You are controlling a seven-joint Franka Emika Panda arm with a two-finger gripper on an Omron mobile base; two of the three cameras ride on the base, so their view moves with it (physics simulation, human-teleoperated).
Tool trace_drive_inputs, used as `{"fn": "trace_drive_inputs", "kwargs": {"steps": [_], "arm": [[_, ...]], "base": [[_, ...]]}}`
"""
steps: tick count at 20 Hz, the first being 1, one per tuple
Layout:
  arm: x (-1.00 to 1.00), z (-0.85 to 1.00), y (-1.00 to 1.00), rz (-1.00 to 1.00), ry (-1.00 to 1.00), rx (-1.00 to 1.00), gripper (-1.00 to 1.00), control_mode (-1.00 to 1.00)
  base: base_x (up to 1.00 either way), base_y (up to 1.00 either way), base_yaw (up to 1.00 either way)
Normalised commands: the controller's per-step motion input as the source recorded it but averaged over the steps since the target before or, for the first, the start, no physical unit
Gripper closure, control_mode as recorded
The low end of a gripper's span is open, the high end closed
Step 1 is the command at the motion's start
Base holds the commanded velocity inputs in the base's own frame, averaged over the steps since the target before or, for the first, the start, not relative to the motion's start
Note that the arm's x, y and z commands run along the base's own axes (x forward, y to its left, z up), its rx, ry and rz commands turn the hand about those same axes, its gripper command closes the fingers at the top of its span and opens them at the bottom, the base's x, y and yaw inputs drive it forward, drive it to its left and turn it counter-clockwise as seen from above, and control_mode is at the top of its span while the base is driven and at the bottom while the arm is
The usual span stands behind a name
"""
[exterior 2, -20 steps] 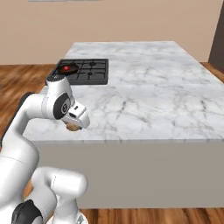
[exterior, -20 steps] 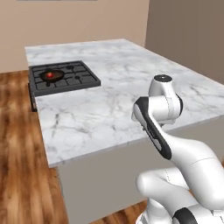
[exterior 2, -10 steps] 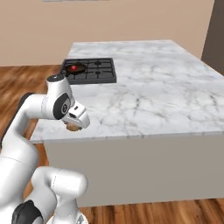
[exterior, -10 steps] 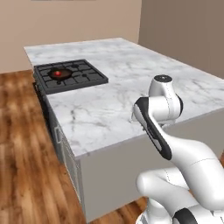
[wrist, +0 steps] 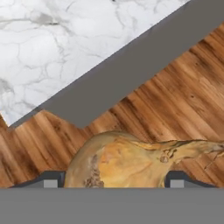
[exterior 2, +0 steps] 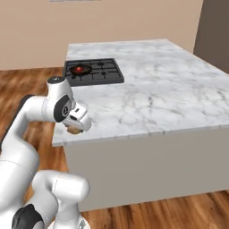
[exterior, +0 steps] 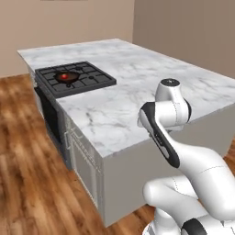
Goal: Place the pan on the front right burner on the stove. Then place the tomato and the onion in the pan and turn on the front right burner.
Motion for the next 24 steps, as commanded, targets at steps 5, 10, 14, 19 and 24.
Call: {"fn": "trace_drive_inputs", "kwargs": {"steps": [5, 10, 14, 19, 24], "arm": [[0.00, 0.00, 0.00, 0.00, 0.00, 0.00, 1.00, 1.00], [0.00, 0.00, 0.00, 0.00, 0.00, 0.00, 1.00, 1.00], [0.00, 0.00, 0.00, 0.00, 0.00, 0.00, 1.00, 1.00], [0.00, 0.00, 0.00, 0.00, 0.00, 0.00, 1.00, 1.00], [0.00, 0.00, 0.00, 0.00, 0.00, 0.00, 1.00, 1.00]], "base": [[0.05, 0.69, -0.31], [0.11, 0.64, -0.31], [0.24, 0.60, -0.32], [0.26, 0.59, -0.32], [-0.09, 0.29, -0.27]]}}
